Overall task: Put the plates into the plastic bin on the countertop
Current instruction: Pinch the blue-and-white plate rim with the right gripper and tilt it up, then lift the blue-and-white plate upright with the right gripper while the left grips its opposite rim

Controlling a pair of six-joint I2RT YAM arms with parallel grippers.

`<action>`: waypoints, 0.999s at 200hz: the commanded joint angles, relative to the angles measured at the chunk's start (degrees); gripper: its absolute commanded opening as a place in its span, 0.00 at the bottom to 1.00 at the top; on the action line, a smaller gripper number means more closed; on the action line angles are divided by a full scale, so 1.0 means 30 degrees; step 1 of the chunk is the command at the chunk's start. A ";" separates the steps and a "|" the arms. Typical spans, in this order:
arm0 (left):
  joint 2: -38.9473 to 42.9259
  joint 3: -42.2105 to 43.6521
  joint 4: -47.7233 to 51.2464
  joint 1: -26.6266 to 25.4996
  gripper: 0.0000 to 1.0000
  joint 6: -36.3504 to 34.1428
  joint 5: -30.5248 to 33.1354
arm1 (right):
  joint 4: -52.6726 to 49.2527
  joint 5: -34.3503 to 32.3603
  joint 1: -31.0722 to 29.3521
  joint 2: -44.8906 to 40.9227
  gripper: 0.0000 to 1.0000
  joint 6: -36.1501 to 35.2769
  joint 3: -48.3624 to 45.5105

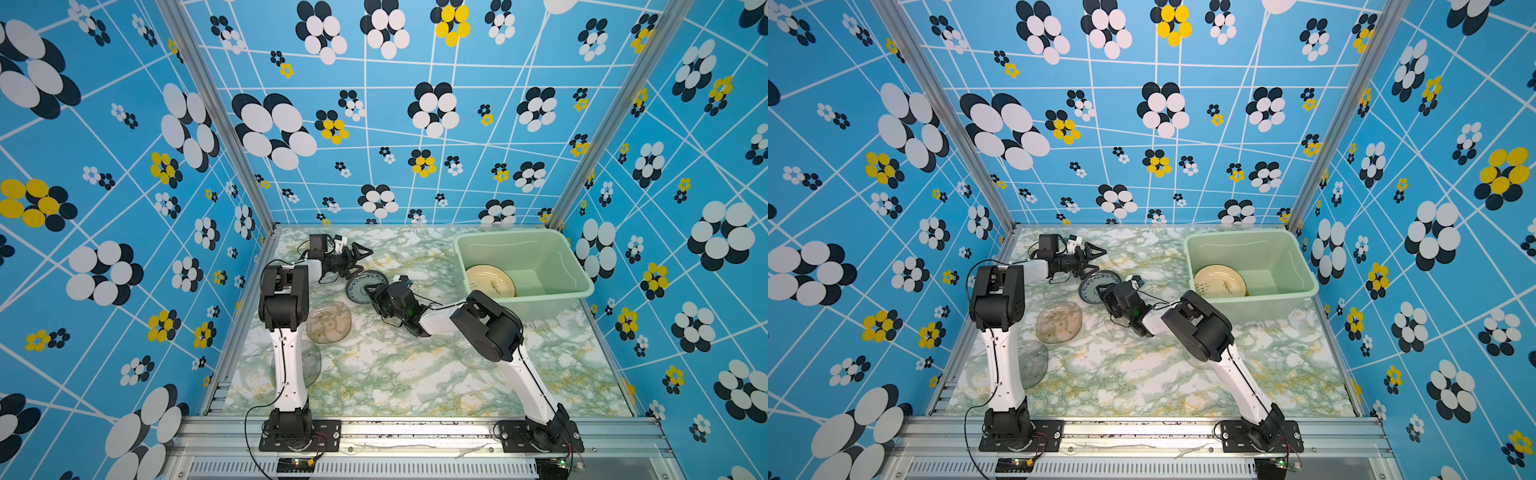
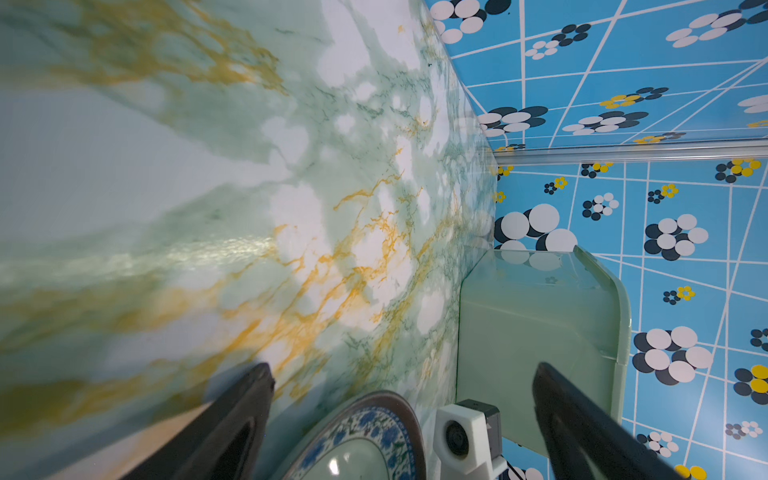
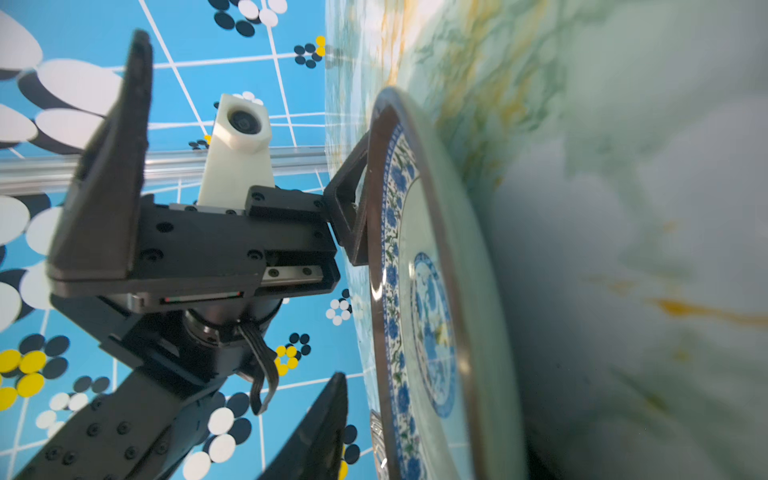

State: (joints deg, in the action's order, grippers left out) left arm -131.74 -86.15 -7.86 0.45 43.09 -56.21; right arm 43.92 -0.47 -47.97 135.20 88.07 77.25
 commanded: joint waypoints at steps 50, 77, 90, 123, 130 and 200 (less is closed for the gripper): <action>0.0486 0.1504 0.0165 -0.0181 0.99 0.0890 0.0715 | -0.0453 -0.0393 0.0189 0.0057 0.19 -0.0525 -0.0408; 0.0973 0.1878 -0.0624 -0.0186 0.99 0.1533 0.0970 | -0.0844 -0.0515 0.0197 -0.0556 0.08 -0.1029 -0.0627; 0.1288 0.2040 -0.0926 -0.0206 0.99 0.1783 0.1067 | -0.1321 -0.0561 0.0197 -0.1069 0.05 -0.1407 -0.0733; 0.3072 0.2890 -0.1942 -0.0149 0.99 0.2300 0.2248 | -0.3006 -0.0633 0.0197 -0.3238 0.04 -0.2658 -0.1183; 0.3714 0.3127 -0.2108 -0.0151 0.99 0.2372 0.2684 | -0.3648 -0.0580 0.0197 -0.4034 0.04 -0.3023 -0.1298; 1.0889 0.7460 -0.5370 -0.1091 0.99 0.6161 0.8267 | -1.7628 0.1126 0.0056 -1.1870 0.04 -0.7891 -0.0196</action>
State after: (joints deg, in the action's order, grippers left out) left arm -104.62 -67.22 -18.48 -0.43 55.79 -37.91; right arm 11.86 0.45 -47.70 106.45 71.79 73.43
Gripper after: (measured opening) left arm 0.992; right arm 0.119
